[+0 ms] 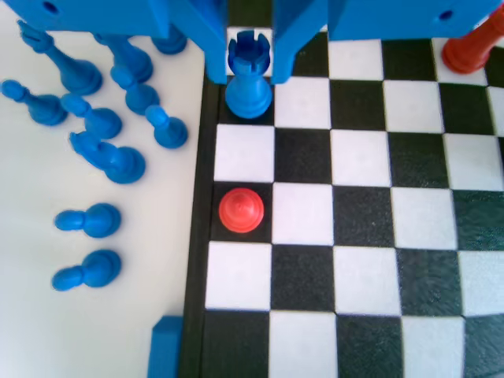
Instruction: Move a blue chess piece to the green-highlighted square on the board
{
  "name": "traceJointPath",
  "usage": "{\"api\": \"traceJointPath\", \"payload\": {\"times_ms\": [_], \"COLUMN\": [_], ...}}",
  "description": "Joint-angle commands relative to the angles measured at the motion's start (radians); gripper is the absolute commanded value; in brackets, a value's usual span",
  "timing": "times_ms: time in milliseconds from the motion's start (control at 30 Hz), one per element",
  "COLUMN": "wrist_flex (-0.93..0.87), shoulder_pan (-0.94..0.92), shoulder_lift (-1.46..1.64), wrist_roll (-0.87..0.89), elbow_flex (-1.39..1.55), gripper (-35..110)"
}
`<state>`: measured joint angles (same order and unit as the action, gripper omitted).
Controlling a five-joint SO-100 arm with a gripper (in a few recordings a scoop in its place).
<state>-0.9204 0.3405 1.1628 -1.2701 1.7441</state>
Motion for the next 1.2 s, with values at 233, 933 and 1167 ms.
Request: {"api": "traceJointPath", "payload": {"times_ms": [233, 933, 1167], "wrist_flex": [-0.025, -0.276, -0.301], "shoulder_pan": [0.006, -0.066, -0.084], "shoulder_lift": [0.034, -0.13, -0.216], "wrist_roll": [-0.038, 0.032, 0.043], "elbow_flex": [-0.035, -0.538, -0.629], "gripper": [1, 1, 1]}}
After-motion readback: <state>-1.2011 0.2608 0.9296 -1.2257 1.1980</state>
